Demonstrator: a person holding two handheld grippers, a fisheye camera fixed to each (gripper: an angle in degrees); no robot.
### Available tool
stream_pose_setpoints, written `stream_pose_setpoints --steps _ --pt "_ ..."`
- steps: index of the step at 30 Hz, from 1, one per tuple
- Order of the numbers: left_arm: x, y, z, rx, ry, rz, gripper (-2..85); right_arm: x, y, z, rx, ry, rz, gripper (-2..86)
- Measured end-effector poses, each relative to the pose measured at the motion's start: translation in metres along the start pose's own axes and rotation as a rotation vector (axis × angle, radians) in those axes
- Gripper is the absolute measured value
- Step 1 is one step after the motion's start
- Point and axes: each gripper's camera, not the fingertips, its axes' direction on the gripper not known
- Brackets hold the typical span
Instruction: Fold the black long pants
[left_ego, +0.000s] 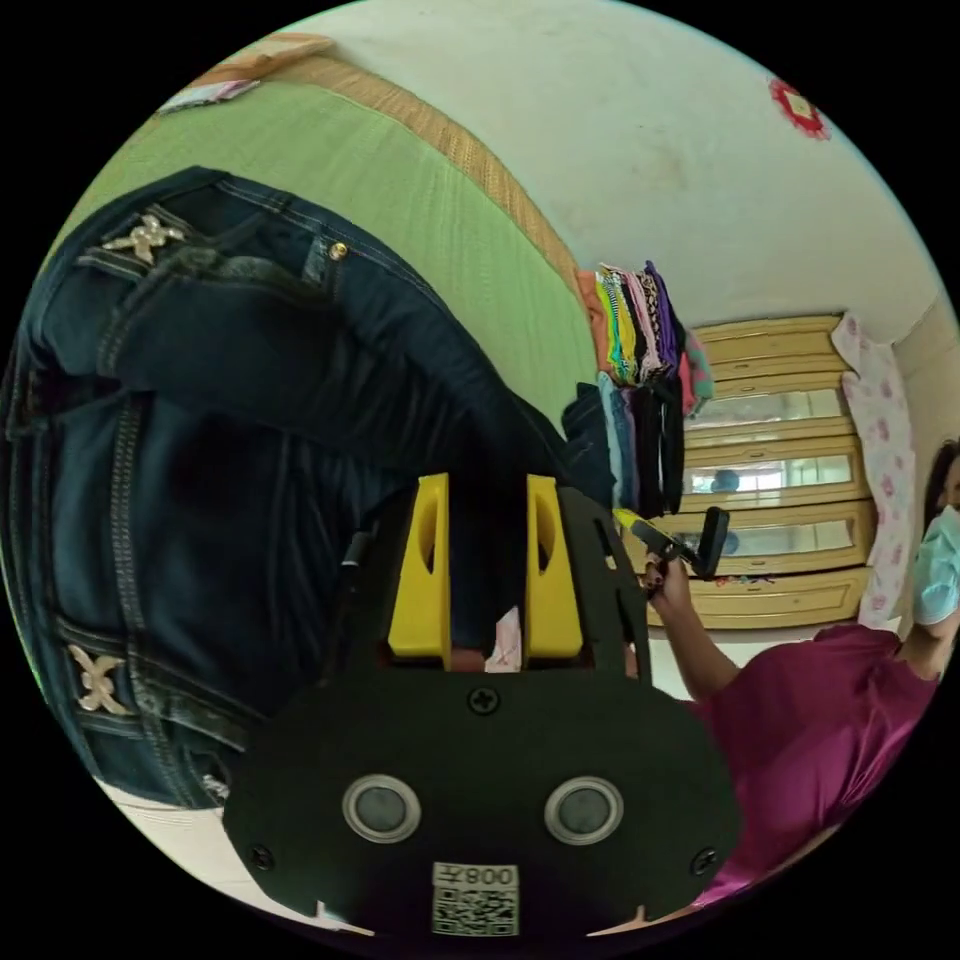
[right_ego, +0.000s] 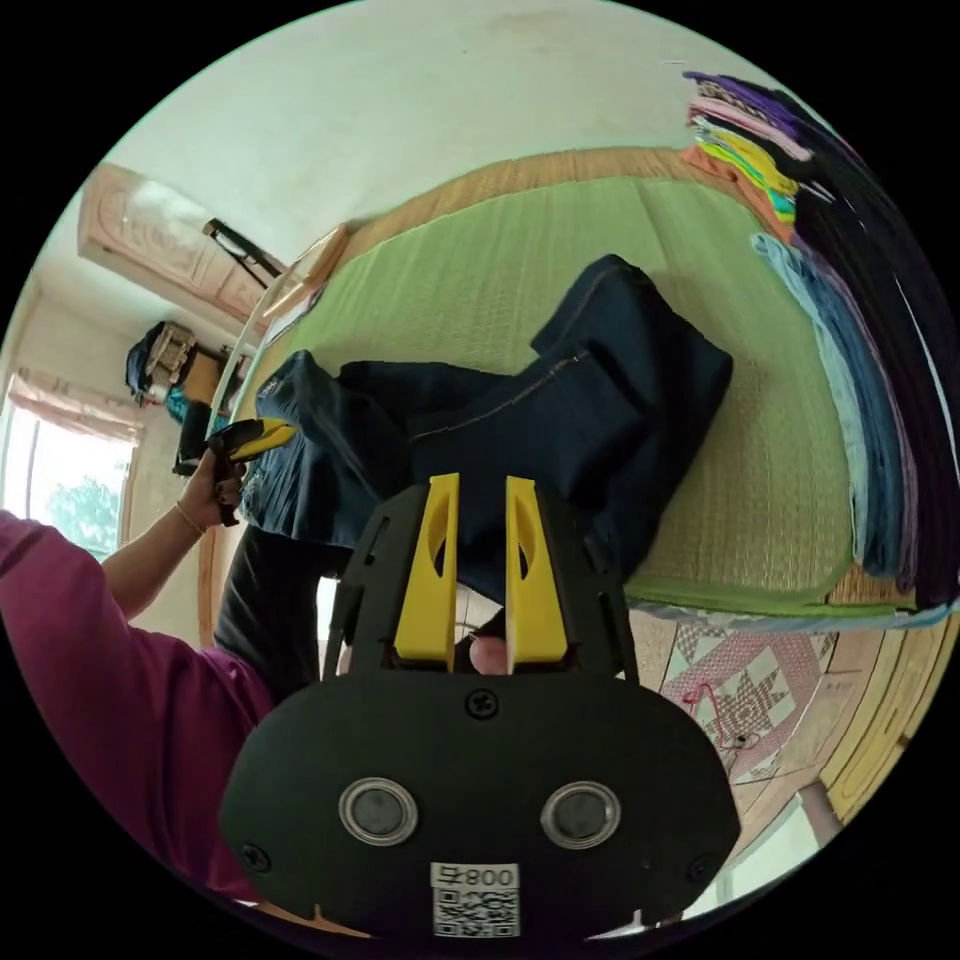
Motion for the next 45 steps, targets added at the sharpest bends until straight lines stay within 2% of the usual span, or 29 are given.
stream_pose_setpoints --steps 5,8,11,15,20,22,25,27,30,34,35,37,40,43,45 --pt "-0.009 0.001 0.033 0.017 0.160 -0.089 11.7 -0.065 -0.006 0.039 -0.116 0.099 -0.239 10.8" --pt "-0.007 -0.003 0.045 -0.015 0.126 -0.085 8.8 -0.068 0.000 0.076 -0.221 0.214 -0.255 9.8" --pt "-0.008 -0.005 0.047 -0.036 0.092 -0.097 4.3 -0.060 0.006 0.076 -0.236 0.211 -0.242 6.4" --pt "0.004 0.003 0.032 -0.015 0.105 -0.051 2.4 -0.037 0.013 0.039 -0.200 0.076 -0.192 1.9" --pt "0.035 0.007 -0.011 0.107 0.155 0.063 2.1 0.005 0.019 -0.059 0.026 -0.125 -0.071 0.7" --pt "0.053 -0.002 -0.032 0.157 0.119 0.143 2.3 0.038 0.016 -0.129 0.230 -0.219 -0.009 0.5" --pt "0.073 -0.042 -0.062 0.252 0.069 0.204 3.1 0.078 -0.010 -0.205 0.445 -0.211 0.020 0.7" --pt "0.073 -0.097 -0.075 0.313 0.022 0.127 5.3 0.104 -0.046 -0.240 0.539 -0.176 0.059 1.1" --pt "0.053 -0.149 -0.074 0.307 0.056 -0.025 7.5 0.156 -0.115 -0.266 0.606 -0.174 0.190 2.7" --pt "0.048 -0.130 -0.082 0.393 0.136 -0.007 8.3 0.174 -0.151 -0.240 0.499 -0.113 0.233 6.4" --pt "0.046 -0.113 -0.080 0.363 0.090 0.017 8.3 0.172 -0.150 -0.230 0.471 -0.108 0.217 6.9" --pt "0.037 -0.078 -0.076 0.312 -0.028 0.016 8.3 0.155 -0.132 -0.172 0.298 -0.030 0.125 7.5" --pt "0.008 -0.007 -0.075 0.253 -0.188 -0.081 8.2 0.142 -0.095 -0.091 0.059 0.092 0.067 7.0" --pt "-0.010 0.053 -0.084 0.221 -0.369 -0.189 7.8 0.159 -0.075 -0.050 -0.057 0.224 0.110 6.7" --pt "-0.017 0.075 -0.086 0.174 -0.500 -0.238 6.2 0.172 -0.076 -0.043 -0.073 0.229 0.142 7.3"
